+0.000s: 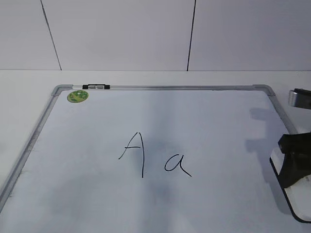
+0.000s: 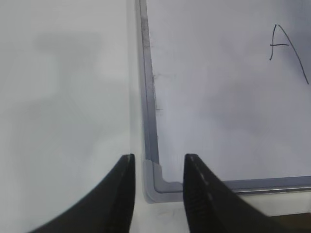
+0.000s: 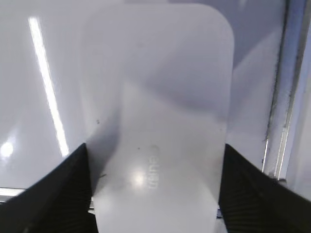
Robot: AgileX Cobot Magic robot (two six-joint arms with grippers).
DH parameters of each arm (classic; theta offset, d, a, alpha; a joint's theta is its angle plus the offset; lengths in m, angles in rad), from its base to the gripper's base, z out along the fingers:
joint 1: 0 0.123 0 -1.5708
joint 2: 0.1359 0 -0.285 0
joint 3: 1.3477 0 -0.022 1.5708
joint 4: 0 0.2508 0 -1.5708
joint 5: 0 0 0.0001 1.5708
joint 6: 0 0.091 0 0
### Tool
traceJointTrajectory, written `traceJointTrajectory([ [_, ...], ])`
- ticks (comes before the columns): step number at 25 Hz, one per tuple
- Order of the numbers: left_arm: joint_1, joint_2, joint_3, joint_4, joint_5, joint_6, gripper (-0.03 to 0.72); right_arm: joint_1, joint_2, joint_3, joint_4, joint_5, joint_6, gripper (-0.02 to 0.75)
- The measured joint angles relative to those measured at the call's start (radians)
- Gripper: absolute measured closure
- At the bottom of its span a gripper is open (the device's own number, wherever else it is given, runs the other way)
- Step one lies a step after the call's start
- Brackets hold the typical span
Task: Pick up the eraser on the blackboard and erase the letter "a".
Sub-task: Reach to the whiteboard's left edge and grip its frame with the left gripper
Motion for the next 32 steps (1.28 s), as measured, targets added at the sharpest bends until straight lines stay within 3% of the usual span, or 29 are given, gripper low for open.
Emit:
traceJointTrajectory([
  [7, 0.000, 0.186, -0.004, -0.002, -0.010, -0.007, 0.414, 0.084, 0.037, -0.078, -0.055, 0.064, 0.042, 0.197],
  [14, 0.000, 0.464, -0.155, -0.003, -0.012, -0.009, 0.412, 0.148, 0.091, -0.183, -0.072, 0.102, 0.053, 0.197],
  [23, 0.000, 0.826, -0.399, -0.027, -0.012, -0.010, 0.386, 0.152, 0.100, -0.244, -0.090, 0.113, 0.054, 0.197],
  [32, 0.000, 1.094, -0.501, -0.029, -0.075, -0.010, 0.367, 0.152, 0.100, -0.249, -0.096, 0.118, 0.054, 0.197],
])
